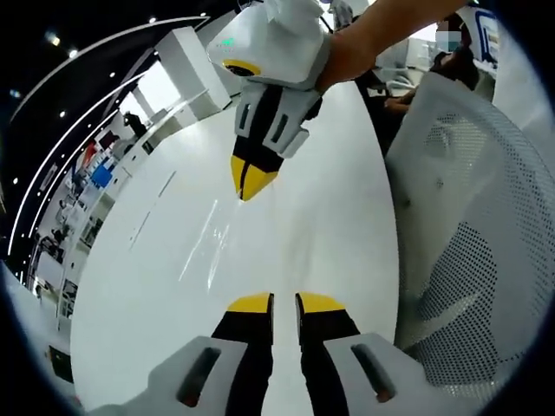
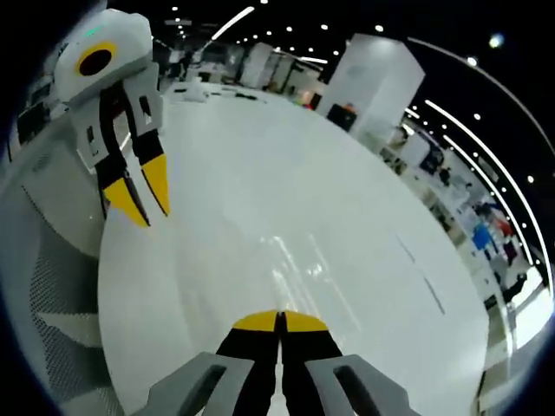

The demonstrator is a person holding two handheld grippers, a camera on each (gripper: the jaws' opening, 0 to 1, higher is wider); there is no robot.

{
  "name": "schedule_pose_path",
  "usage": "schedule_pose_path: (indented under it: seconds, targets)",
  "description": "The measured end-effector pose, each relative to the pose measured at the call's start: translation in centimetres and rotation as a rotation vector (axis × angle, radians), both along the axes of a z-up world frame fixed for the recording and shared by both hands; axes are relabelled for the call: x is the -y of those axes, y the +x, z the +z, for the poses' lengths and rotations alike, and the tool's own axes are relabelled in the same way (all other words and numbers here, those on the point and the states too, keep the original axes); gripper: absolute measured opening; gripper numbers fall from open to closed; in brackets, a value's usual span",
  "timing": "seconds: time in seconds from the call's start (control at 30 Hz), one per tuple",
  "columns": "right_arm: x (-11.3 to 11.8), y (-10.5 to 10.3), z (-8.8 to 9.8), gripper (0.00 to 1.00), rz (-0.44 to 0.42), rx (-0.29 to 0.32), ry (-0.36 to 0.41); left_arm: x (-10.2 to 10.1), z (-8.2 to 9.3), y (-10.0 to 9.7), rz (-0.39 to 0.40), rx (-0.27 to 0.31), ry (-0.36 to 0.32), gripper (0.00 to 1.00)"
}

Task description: Open the resealable bag by pulling the two sides of the seal apart until the entire bag opening is separated and visibly accessible.

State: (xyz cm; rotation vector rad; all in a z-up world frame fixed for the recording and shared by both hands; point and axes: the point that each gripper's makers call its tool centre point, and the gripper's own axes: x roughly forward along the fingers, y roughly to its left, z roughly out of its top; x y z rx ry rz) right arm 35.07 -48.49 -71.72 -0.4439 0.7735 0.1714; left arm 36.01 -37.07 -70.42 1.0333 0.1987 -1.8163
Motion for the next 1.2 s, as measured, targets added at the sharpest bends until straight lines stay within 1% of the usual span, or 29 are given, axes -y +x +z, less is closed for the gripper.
schedule_pose_path:
  seconds: [0.13, 0.17, 0.27, 0.37, 0.43, 0.5, 0.53, 0.63, 0.73, 0.8, 0.83, 0.87, 0.9, 0.93, 1.0, 1.07, 1.2]
  targets:
    - [0.6, 0.3, -0.4, 0.00, -0.024, -0.007, -0.016, -0.6, 0.0, 0.6, 0.022, -0.006, 0.000, 0.07]
    - [1.0, 0.4, -0.6, 0.00, -0.034, -0.010, -0.027, -0.8, 0.0, 0.7, 0.029, -0.008, 0.001, 0.07]
    - [1.8, 0.5, -1.0, 0.00, -0.069, -0.022, -0.026, -1.2, -0.1, 1.1, 0.047, -0.012, 0.001, 0.07]
    - [2.1, 0.6, -1.2, 0.00, -0.070, -0.033, -0.045, -1.3, -0.2, 1.3, 0.059, -0.017, 0.001, 0.06]
    - [2.5, 0.5, -1.7, 0.00, -0.062, -0.053, -0.059, -1.5, -0.2, 1.4, 0.063, -0.018, 0.000, 0.06]
    - [3.0, 0.3, -2.0, 0.00, -0.046, -0.071, -0.098, -1.6, -0.2, 1.5, 0.066, -0.017, 0.000, 0.06]
    - [3.4, 0.3, -1.9, 0.00, -0.030, -0.066, -0.127, -1.6, -0.2, 1.6, 0.070, -0.017, -0.002, 0.06]
    - [3.8, 0.1, -2.2, 0.00, -0.023, -0.082, -0.124, -1.7, -0.1, 1.9, 0.080, -0.021, -0.003, 0.05]
    - [4.1, -0.1, -2.4, 0.00, 0.005, -0.084, -0.157, -1.8, -0.3, 2.2, 0.087, -0.023, 0.000, 0.04]
    - [3.8, 0.1, -2.3, 0.00, 0.059, -0.068, -0.183, -1.8, -0.3, 2.2, 0.090, -0.026, 0.000, 0.04]
    - [3.2, 0.1, -2.4, 0.00, 0.105, -0.068, -0.183, -1.8, -0.3, 2.2, 0.089, -0.025, 0.000, 0.04]
    - [3.1, 0.1, -2.5, 0.00, 0.151, -0.076, -0.234, -1.8, -0.3, 2.2, 0.089, -0.025, 0.000, 0.04]
    - [3.0, 0.0, -2.6, 0.00, 0.180, -0.084, -0.258, -1.7, -0.3, 2.2, 0.089, -0.025, 0.001, 0.04]
    - [2.7, 0.0, -2.7, 0.00, 0.198, -0.088, -0.265, -1.7, -0.3, 2.2, 0.089, -0.025, 0.001, 0.04]
    - [2.6, 0.0, -3.0, 0.00, 0.194, -0.088, -0.255, -1.6, -0.4, 2.2, 0.089, -0.026, 0.002, 0.04]
    - [2.8, 0.0, -3.0, 0.00, 0.195, -0.088, -0.265, -1.6, -0.4, 2.1, 0.087, -0.025, 0.002, 0.04]
    - [3.2, 0.1, -2.9, 0.00, 0.168, -0.086, -0.243, -1.6, -0.4, 2.1, 0.085, -0.022, 0.005, 0.04]
